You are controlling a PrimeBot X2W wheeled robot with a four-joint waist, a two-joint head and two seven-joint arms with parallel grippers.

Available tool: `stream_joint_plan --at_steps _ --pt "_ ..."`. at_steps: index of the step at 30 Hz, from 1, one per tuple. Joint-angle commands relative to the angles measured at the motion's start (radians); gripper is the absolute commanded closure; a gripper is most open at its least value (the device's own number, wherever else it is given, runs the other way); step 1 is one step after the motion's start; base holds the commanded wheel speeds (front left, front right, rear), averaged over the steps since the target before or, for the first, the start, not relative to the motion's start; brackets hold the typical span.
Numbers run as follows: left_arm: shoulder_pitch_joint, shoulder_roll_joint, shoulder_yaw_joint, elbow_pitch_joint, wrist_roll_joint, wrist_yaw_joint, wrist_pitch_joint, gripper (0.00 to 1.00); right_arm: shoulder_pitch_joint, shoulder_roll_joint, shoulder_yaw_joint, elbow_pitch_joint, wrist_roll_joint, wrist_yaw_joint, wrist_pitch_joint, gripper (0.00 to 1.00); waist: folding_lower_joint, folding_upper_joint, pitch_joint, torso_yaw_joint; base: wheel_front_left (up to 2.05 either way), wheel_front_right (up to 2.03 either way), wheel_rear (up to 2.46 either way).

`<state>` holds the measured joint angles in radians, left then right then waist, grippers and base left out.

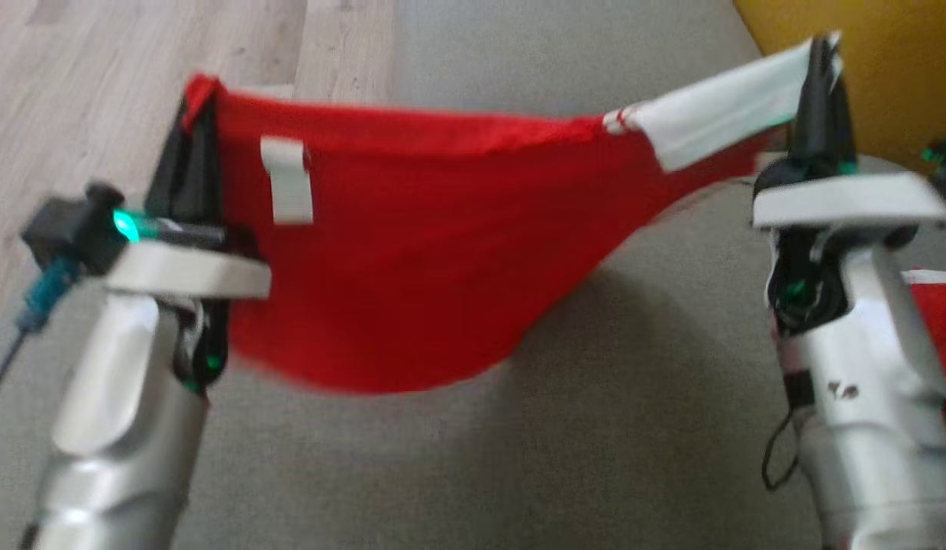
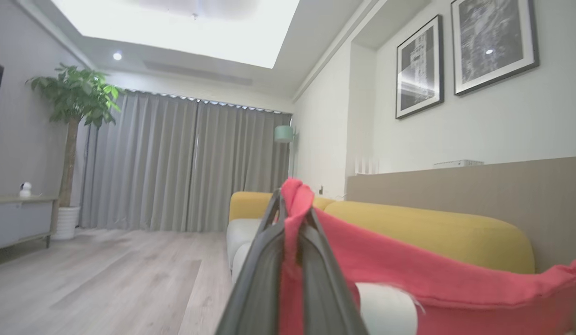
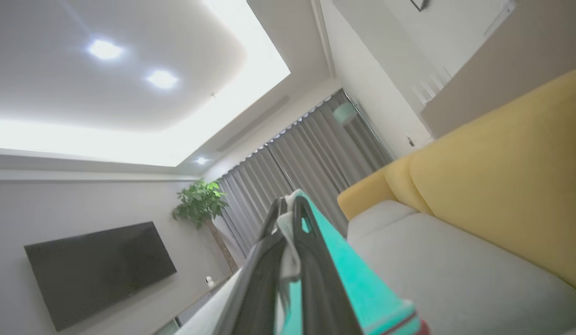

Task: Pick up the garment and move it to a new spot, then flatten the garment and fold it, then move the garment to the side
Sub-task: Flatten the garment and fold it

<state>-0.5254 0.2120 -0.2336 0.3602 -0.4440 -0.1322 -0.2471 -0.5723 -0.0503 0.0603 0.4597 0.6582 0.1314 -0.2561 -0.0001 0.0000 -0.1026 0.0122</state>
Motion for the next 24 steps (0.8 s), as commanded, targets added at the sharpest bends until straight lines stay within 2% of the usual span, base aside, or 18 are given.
stream_joint_plan --at_steps 1,7,14,18,24 --pt "-0.103 0.053 0.013 -0.047 -0.015 0.002 0.017 1.00 -0.092 0.000 0.013 -0.053 0.018 -0.001 0.011 1.00 0.0001 0.0000 -0.008 -0.001 0.00 0.00 0.00" --pt "-0.219 0.100 0.002 -0.049 -0.021 0.004 0.085 1.00 -0.211 -0.003 -0.014 -0.074 -0.002 -0.001 0.083 1.00 0.0001 0.0000 0.025 -0.010 0.00 0.00 0.00" --pt "-0.271 0.082 0.002 0.058 -0.029 0.040 0.132 1.00 -0.326 -0.001 -0.024 0.034 -0.054 -0.001 0.094 1.00 0.0001 0.0000 0.105 -0.018 0.00 0.00 0.00" --pt "-0.381 0.087 0.021 0.158 0.001 0.080 0.079 1.00 -0.460 0.000 0.008 0.120 -0.133 -0.001 0.036 1.00 0.0001 0.0000 0.192 -0.023 0.00 0.00 0.00" --pt "-0.594 0.084 0.038 0.292 0.056 0.113 -0.003 1.00 -0.695 0.000 -0.098 0.238 -0.238 -0.001 -0.004 1.00 0.0001 0.0000 0.290 -0.027 0.00 0.00 0.00"
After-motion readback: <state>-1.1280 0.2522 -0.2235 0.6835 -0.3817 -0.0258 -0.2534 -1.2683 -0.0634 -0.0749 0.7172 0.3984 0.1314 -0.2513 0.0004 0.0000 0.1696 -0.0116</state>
